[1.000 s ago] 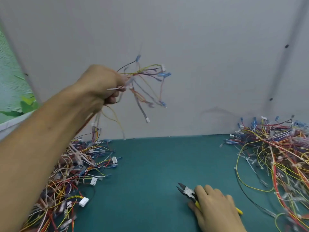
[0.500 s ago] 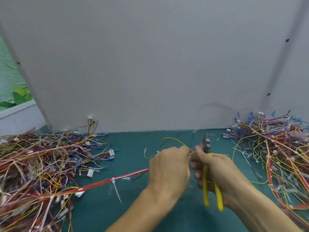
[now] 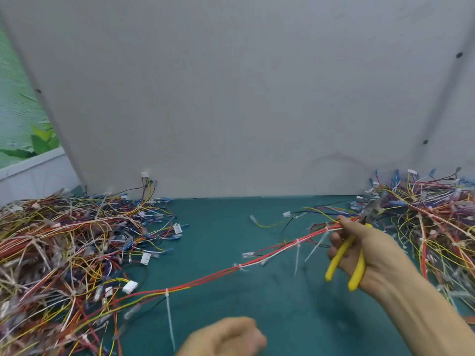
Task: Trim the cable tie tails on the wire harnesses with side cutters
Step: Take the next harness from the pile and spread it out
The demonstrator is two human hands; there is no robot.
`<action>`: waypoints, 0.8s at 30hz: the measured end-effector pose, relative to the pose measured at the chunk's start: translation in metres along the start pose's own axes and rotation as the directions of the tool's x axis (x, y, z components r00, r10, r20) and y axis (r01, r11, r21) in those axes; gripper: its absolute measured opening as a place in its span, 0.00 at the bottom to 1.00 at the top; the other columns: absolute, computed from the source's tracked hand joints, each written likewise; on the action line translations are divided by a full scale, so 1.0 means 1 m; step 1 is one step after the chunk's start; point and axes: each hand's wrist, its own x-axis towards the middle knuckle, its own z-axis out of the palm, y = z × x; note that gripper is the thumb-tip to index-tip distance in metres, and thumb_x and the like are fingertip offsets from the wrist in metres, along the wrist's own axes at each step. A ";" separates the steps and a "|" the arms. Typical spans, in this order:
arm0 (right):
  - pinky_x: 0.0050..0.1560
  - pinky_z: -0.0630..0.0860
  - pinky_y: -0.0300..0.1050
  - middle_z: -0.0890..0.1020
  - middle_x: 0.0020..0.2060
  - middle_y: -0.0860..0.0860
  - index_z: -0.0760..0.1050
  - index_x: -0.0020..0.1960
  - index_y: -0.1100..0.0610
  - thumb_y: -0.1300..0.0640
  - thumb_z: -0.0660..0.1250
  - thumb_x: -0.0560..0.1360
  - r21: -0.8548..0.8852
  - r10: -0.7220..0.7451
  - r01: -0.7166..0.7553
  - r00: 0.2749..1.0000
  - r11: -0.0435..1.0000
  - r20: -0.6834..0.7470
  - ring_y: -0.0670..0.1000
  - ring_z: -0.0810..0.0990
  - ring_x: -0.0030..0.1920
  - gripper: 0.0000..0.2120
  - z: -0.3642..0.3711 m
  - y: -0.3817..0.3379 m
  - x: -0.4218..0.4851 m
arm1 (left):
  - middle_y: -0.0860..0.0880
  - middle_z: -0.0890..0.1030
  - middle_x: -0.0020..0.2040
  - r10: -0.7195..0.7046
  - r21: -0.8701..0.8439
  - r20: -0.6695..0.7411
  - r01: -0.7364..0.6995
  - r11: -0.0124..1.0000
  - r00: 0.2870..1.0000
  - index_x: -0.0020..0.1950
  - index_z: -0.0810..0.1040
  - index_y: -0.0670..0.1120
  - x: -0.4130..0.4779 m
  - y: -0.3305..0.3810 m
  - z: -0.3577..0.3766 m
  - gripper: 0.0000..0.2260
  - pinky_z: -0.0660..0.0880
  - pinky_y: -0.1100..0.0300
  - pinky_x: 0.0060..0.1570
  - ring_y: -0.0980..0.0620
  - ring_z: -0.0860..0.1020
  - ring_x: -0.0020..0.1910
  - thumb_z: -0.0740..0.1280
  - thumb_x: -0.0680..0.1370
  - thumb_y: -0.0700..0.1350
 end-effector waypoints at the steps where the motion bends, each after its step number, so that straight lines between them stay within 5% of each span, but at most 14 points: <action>1: 0.22 0.71 0.38 0.76 0.25 0.50 0.73 0.41 0.57 0.61 0.63 0.79 0.008 -0.012 0.012 1.000 1.000 0.006 0.46 0.76 0.23 0.07 -0.002 -0.003 0.000 | 0.33 0.83 0.41 -0.061 -0.198 -0.025 0.055 0.979 0.998 0.49 0.79 0.30 0.004 0.001 -0.013 0.13 0.78 0.56 0.27 0.38 0.83 0.34 0.75 0.66 0.29; 4: 0.25 0.71 0.40 0.77 0.27 0.50 0.74 0.43 0.57 0.62 0.62 0.79 0.003 -0.023 0.023 0.999 1.000 0.023 0.46 0.77 0.24 0.07 -0.005 -0.004 0.001 | 0.33 0.81 0.50 -0.092 -0.452 -0.148 0.016 0.892 0.985 0.55 0.72 0.34 0.016 0.017 -0.038 0.26 0.80 0.44 0.28 0.35 0.81 0.39 0.70 0.65 0.49; 7: 0.27 0.70 0.41 0.76 0.27 0.50 0.74 0.44 0.56 0.64 0.61 0.79 -0.015 -0.039 0.040 0.998 0.999 0.041 0.45 0.76 0.24 0.07 -0.006 -0.002 0.003 | 0.37 0.83 0.45 -0.062 -0.579 -0.232 -0.086 0.811 0.971 0.58 0.72 0.35 0.027 0.034 -0.052 0.30 0.80 0.49 0.29 0.42 0.82 0.34 0.67 0.68 0.58; 10: 0.26 0.71 0.40 0.75 0.30 0.50 0.74 0.45 0.56 0.64 0.61 0.79 -0.010 -0.097 0.097 0.995 0.995 0.038 0.45 0.76 0.26 0.07 -0.008 -0.004 0.004 | 0.44 0.83 0.39 0.087 -0.585 -0.270 -0.235 0.776 0.959 0.54 0.76 0.40 0.034 0.055 -0.066 0.22 0.79 0.56 0.30 0.50 0.81 0.31 0.65 0.71 0.57; 13: 0.27 0.73 0.40 0.76 0.32 0.50 0.73 0.44 0.55 0.64 0.63 0.78 0.042 -0.181 0.178 0.981 0.983 0.065 0.46 0.76 0.29 0.06 -0.011 -0.007 0.002 | 0.48 0.84 0.45 0.327 -0.473 -0.167 -0.366 0.801 0.930 0.49 0.78 0.45 0.037 0.094 -0.074 0.12 0.80 0.58 0.36 0.53 0.81 0.36 0.63 0.74 0.51; 16: 0.28 0.74 0.40 0.77 0.32 0.49 0.74 0.43 0.55 0.63 0.64 0.77 0.083 -0.216 0.208 0.971 0.975 0.105 0.47 0.76 0.31 0.05 -0.009 -0.003 -0.006 | 0.48 0.83 0.53 0.484 -0.428 -0.112 -0.482 0.764 0.868 0.55 0.78 0.48 0.040 0.124 -0.078 0.11 0.80 0.58 0.43 0.54 0.82 0.40 0.62 0.76 0.49; 20: 0.32 0.73 0.45 0.82 0.32 0.52 0.74 0.45 0.58 0.64 0.62 0.78 -0.058 0.027 -0.026 0.999 0.998 0.026 0.49 0.77 0.29 0.05 -0.012 0.016 -0.017 | 0.43 0.79 0.44 0.315 -0.432 -0.207 -0.376 0.820 0.926 0.53 0.78 0.45 0.057 0.100 -0.092 0.09 0.81 0.58 0.39 0.50 0.79 0.40 0.62 0.78 0.47; 24: 0.40 0.71 0.49 0.83 0.39 0.57 0.75 0.43 0.59 0.59 0.61 0.79 -0.221 0.418 -0.408 0.909 0.886 -0.003 0.54 0.77 0.35 0.08 -0.026 0.023 -0.033 | 0.42 0.76 0.41 0.083 -0.368 -0.316 -0.203 0.907 0.945 0.45 0.75 0.40 0.073 0.055 -0.108 0.10 0.81 0.56 0.31 0.47 0.75 0.40 0.58 0.82 0.43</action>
